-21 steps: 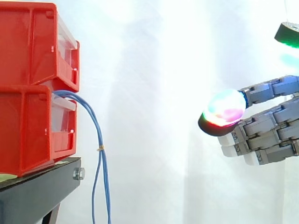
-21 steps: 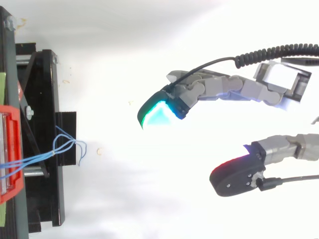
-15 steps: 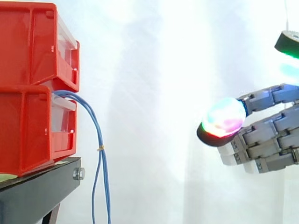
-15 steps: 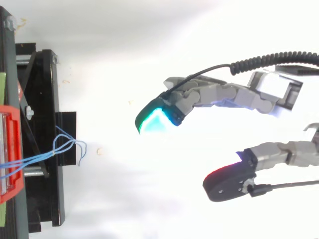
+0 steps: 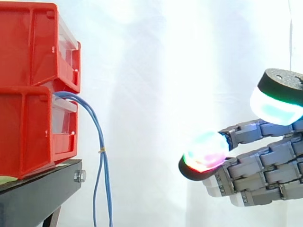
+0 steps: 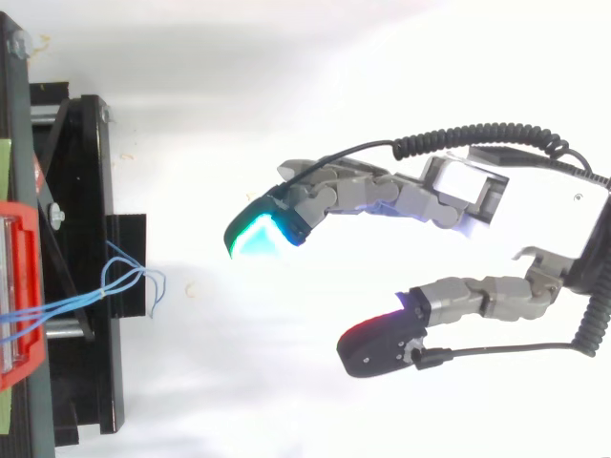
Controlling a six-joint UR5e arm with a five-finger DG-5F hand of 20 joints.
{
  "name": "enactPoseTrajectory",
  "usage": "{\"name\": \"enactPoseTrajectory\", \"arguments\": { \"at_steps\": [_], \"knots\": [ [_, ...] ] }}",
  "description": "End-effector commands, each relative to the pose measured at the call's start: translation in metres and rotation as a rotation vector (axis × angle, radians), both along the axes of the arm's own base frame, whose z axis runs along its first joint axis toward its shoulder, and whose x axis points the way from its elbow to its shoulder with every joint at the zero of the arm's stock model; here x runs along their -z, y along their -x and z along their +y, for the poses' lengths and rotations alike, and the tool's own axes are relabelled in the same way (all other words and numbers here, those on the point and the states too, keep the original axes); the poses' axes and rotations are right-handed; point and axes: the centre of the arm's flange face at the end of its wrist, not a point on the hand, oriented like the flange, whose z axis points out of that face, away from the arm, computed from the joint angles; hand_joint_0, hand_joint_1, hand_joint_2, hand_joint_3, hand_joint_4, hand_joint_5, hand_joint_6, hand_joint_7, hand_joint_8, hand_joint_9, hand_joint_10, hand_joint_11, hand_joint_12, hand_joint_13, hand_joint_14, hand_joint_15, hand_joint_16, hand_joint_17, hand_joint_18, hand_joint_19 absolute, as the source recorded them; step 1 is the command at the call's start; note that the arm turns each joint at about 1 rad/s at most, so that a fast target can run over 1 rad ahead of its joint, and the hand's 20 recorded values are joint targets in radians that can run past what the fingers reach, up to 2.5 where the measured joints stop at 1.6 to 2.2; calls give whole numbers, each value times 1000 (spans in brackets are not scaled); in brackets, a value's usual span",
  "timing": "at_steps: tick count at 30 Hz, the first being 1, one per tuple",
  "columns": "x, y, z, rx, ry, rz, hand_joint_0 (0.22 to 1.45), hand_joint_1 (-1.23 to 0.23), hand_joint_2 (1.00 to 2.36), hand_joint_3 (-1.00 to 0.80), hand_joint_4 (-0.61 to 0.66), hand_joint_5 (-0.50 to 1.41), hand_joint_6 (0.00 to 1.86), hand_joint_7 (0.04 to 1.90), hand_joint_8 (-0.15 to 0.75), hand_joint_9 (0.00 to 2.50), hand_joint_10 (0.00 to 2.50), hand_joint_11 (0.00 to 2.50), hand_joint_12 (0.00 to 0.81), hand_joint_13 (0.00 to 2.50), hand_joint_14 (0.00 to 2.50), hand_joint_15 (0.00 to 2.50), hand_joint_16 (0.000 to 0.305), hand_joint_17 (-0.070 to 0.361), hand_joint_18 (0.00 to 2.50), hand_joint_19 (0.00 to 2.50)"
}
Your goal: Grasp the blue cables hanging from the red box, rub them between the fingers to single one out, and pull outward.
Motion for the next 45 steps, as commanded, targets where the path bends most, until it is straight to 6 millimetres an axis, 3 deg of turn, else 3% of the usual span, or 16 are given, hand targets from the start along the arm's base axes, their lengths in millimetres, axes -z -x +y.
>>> {"name": "enactPoseTrajectory", "arguments": {
  "at_steps": [1, 14, 15, 19, 23, 33, 36, 37, 40, 42, 45],
  "knots": [
    [1, -3, 0, 15, 4, -23, 498, -592, 1001, -474, 205, -224, 501, 674, 274, 359, 0, 55, 251, 169, 0, 44, 27, 62, 0, 0],
    [2, -2, -13, 106, 29, -25, 500, -599, 1001, -479, 192, -213, 501, 669, 273, 375, 0, 54, 257, 152, 0, 38, 29, 64, 0, 0],
    [24, -6, -16, 108, 35, 4, 500, -598, 1001, -478, 192, -213, 501, 669, 273, 376, 1, 61, 257, 151, 0, 37, 29, 64, 0, 0],
    [44, -18, -18, 96, 0, -6, 498, -597, 1001, -476, 203, -210, 501, 671, 275, 380, 0, 56, 260, 146, 0, 40, 29, 66, 0, 0],
    [43, -42, -13, 87, -19, -30, 498, -597, 1001, -476, 213, -206, 501, 674, 276, 379, 1, 61, 262, 143, 2, 38, 29, 66, 0, 0],
    [36, -60, -14, 45, 39, -48, 497, -595, 1001, -478, 232, -195, 501, 684, 278, 394, 0, 53, 265, 146, 0, 39, 30, 67, 0, 0],
    [56, -68, -10, 22, 62, -46, 496, -595, 1001, -479, 239, -190, 501, 687, 280, 402, 0, 56, 266, 148, 2, 43, 30, 68, 0, 0],
    [72, -73, -8, 12, 61, -54, 497, -595, 1001, -479, 239, -189, 501, 691, 281, 405, 0, 55, 266, 149, 0, 40, 30, 68, 0, 0],
    [86, -91, 0, -41, 51, -116, 496, -595, 1001, -478, 246, -185, 502, 692, 281, 408, 1, 56, 267, 152, 0, 41, 30, 68, 0, 0],
    [89, -98, 0, -56, 51, -150, 497, -596, 1001, -478, 250, -183, 502, 693, 284, 416, 0, 58, 267, 153, 0, 33, 30, 68, 0, 0],
    [77, -109, 1, -65, 80, -180, 497, -595, 1001, -478, 250, -180, 502, 696, 285, 422, 0, 59, 267, 156, 0, 42, 30, 68, 0, 0]
  ]
}}
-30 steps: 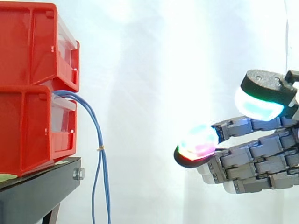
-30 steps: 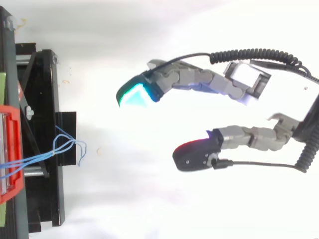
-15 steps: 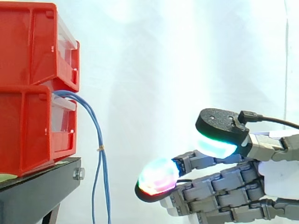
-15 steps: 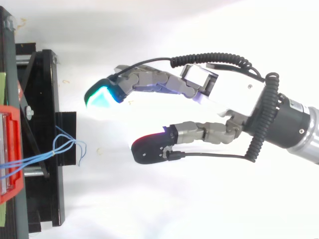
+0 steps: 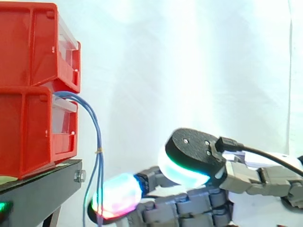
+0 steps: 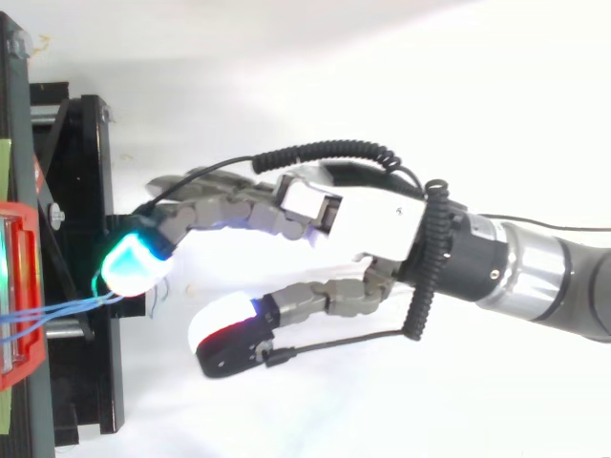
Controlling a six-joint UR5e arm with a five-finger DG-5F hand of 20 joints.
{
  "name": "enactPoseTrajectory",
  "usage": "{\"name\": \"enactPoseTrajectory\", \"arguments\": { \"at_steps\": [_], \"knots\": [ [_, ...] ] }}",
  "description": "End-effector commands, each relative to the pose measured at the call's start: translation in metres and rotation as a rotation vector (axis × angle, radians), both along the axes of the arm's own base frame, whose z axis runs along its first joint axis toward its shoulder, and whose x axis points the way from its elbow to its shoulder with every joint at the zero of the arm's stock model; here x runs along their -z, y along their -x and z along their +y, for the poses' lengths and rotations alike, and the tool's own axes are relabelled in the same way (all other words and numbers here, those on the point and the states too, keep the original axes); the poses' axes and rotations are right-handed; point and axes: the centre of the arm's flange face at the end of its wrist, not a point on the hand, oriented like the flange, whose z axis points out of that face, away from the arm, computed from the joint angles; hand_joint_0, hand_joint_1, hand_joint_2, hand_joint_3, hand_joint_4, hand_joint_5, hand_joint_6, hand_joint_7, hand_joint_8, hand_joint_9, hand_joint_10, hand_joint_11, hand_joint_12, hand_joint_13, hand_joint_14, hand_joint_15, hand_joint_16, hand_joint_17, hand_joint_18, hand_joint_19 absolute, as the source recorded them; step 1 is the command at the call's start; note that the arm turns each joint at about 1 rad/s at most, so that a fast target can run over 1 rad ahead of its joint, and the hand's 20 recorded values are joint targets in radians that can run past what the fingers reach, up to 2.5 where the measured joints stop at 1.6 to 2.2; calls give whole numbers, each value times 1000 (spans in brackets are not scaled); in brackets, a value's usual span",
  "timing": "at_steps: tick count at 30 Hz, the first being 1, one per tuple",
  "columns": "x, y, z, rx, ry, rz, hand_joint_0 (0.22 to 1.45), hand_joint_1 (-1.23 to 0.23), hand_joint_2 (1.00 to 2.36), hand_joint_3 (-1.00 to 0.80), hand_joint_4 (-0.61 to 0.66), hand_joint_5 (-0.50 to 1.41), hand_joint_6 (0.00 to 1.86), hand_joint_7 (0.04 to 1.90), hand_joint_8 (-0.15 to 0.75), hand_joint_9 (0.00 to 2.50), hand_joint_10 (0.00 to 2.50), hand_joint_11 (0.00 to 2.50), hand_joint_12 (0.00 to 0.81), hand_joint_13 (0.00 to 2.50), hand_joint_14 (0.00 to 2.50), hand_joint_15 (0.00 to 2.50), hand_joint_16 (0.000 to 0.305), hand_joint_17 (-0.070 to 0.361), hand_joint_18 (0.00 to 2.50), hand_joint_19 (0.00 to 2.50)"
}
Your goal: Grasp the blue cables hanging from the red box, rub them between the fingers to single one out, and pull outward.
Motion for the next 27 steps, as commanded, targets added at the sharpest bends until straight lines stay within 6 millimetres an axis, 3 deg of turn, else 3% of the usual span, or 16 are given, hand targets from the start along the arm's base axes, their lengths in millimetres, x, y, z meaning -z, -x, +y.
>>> {"name": "enactPoseTrajectory", "arguments": {
  "at_steps": [1, 7, 14, 27],
  "knots": [
    [-6, -11, 2, -12, 33, -30, 497, -595, 1001, -479, 254, -179, 502, 696, 285, 423, 0, 57, 267, 157, 0, 39, 30, 68, 0, 0],
    [-12, -15, 0, 6, 66, -62, 497, -595, 1002, -479, 258, -176, 502, 697, 287, 437, 0, 64, 270, 166, 2, 44, 30, 68, 0, 0],
    [32, -25, -7, 9, 38, -76, 497, -594, 1001, -479, 263, -174, 502, 698, 292, 452, 1, 61, 271, 172, 0, 42, 30, 69, 0, 0],
    [29, -27, -20, 22, 25, -105, 510, -604, 1002, -466, 288, -149, 502, 746, 306, 568, 3, 107, 276, 258, 0, 51, 29, 66, 0, 0]
  ]
}}
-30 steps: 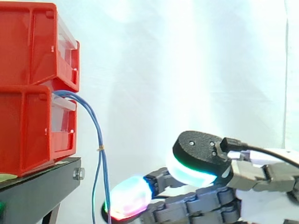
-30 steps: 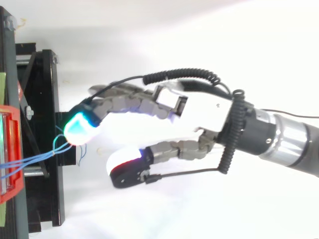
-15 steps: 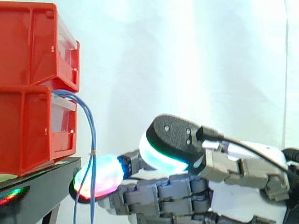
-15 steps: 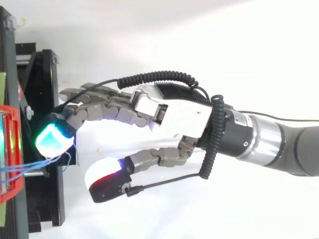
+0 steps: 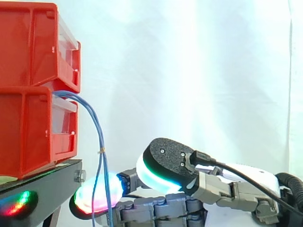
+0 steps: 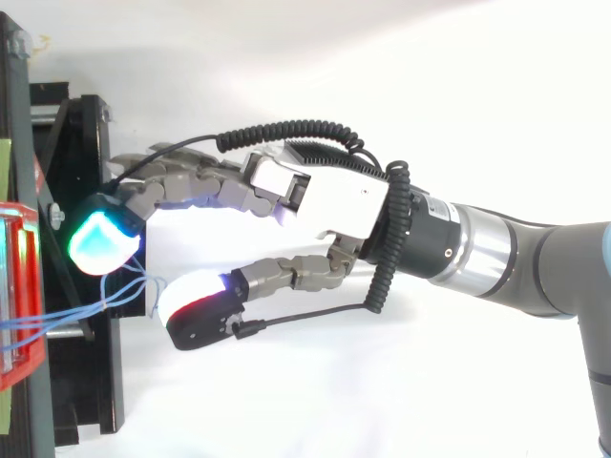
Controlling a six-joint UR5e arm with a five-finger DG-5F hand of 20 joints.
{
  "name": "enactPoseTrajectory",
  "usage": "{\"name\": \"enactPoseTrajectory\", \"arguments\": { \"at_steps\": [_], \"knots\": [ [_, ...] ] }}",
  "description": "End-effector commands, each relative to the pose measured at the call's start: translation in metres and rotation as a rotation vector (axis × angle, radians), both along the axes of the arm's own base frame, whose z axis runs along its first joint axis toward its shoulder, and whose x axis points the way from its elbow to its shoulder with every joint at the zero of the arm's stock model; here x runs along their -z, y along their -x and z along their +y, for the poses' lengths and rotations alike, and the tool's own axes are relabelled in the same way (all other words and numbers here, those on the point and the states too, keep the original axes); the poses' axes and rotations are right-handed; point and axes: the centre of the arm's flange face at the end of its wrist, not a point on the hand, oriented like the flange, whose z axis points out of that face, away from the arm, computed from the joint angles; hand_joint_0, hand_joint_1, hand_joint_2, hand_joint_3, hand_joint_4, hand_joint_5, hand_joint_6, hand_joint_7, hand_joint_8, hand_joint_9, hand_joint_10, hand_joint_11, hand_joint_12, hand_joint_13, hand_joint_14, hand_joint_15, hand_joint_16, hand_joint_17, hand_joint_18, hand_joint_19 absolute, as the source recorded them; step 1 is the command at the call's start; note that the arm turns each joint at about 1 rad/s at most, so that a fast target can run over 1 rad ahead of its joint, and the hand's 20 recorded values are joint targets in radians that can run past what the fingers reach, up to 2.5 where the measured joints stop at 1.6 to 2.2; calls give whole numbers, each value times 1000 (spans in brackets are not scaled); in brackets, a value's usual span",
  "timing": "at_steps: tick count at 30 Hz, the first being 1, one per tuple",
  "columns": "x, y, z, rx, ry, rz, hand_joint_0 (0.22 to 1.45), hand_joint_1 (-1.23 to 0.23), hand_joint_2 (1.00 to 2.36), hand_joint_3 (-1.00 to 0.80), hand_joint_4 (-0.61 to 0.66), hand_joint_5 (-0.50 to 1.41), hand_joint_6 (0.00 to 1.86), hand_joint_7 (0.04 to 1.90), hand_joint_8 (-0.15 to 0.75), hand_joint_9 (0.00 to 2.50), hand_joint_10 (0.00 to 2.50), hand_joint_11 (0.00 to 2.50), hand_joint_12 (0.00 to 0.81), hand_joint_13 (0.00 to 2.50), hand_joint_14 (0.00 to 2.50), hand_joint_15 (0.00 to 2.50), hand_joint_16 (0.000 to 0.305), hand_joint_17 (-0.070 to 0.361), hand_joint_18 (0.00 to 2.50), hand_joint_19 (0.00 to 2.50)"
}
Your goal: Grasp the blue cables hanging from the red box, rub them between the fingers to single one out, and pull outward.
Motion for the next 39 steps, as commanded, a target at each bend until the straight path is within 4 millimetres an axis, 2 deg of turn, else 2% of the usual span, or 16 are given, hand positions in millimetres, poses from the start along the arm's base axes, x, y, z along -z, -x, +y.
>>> {"name": "enactPoseTrajectory", "arguments": {
  "at_steps": [1, 14, 24, 39],
  "knots": [
    [-1, 0, -2, 1, -1, -4, 514, -604, 1002, -465, 295, -144, 502, 760, 312, 597, 3, 120, 277, 278, 0, 53, 29, 66, 2, 0],
    [-22, -14, 17, -40, -2, -53, 532, -619, 1004, -446, 327, -106, 503, 856, 325, 778, 6, 233, 283, 429, 3, 104, 27, 60, 142, 0],
    [-22, -14, 34, -59, -5, -56, 536, -622, 1003, -443, 330, -102, 503, 866, 323, 798, 6, 253, 286, 448, 5, 116, 27, 60, 163, 0],
    [-22, -13, 41, -71, -19, -58, 548, -661, 1005, -439, 327, -98, 503, 987, 328, 912, 11, 463, 296, 519, 6, 180, 27, 60, 209, 0]
  ]
}}
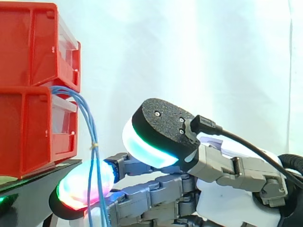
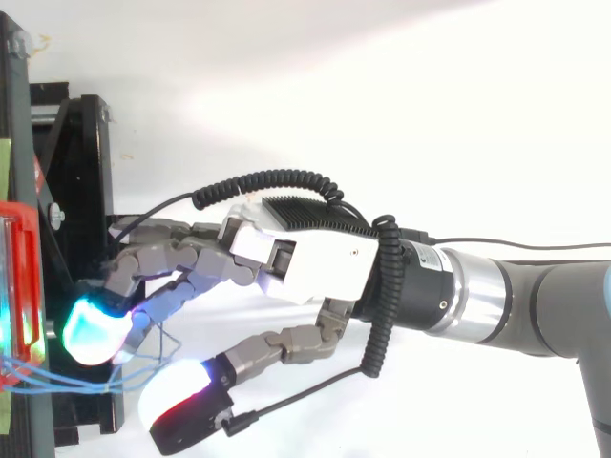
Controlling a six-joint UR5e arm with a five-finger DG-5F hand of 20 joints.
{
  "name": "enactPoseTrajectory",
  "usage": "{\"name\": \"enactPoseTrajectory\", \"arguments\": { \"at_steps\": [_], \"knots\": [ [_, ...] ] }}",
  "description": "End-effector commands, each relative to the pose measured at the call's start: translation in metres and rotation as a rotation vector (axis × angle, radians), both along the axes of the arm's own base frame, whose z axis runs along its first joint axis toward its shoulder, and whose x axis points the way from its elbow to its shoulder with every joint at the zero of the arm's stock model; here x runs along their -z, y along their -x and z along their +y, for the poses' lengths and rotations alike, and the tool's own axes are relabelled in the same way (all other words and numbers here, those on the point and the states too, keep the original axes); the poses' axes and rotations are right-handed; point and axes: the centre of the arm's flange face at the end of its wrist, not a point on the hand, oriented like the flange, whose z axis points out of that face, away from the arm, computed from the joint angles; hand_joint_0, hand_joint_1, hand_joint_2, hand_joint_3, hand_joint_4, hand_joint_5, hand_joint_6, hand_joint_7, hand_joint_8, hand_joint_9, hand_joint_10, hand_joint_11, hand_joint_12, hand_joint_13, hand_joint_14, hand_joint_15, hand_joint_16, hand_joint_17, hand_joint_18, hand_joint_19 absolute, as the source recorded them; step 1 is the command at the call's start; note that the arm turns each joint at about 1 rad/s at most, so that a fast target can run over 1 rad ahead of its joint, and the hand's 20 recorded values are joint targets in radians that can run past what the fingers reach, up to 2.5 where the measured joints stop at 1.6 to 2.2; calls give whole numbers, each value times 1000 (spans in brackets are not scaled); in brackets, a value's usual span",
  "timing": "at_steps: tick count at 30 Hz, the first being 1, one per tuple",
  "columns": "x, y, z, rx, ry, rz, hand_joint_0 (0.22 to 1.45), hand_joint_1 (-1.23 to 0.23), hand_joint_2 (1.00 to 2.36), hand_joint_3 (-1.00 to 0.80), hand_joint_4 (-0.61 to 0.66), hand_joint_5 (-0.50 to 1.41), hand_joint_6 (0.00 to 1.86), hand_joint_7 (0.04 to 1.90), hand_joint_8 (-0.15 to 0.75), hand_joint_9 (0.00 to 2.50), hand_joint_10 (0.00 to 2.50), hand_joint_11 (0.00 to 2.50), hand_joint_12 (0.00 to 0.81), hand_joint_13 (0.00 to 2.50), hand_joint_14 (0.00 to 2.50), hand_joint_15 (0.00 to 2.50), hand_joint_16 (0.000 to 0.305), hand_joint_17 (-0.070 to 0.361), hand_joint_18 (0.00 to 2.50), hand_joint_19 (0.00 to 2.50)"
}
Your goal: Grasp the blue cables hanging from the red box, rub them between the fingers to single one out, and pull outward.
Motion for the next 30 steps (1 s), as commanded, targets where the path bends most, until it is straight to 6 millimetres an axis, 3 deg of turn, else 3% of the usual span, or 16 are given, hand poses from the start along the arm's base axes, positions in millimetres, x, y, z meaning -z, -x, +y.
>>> {"name": "enactPoseTrajectory", "arguments": {
  "at_steps": [1, 9, 23, 30],
  "knots": [
    [0, 0, 1, -3, -4, -2, 549, -660, 1003, -439, 324, -97, 503, 1000, 329, 914, 11, 480, 297, 519, 7, 186, 27, 60, 213, 0],
    [-1, 0, 1, -14, -34, -9, 553, -669, 1003, -443, 318, -93, 503, 1040, 329, 919, 11, 485, 298, 522, 7, 188, 27, 60, 225, 0],
    [2, 2, 8, -10, -132, -14, 544, -661, 1003, -445, 306, -123, 503, 861, 321, 879, 10, 426, 311, 589, 8, 230, 28, 64, 292, 0],
    [33, -2, 10, -49, -229, -40, 525, -653, 1003, -448, 247, -147, 502, 769, 312, 721, 7, 289, 316, 614, 9, 249, 31, 69, 337, 34]
  ]
}}
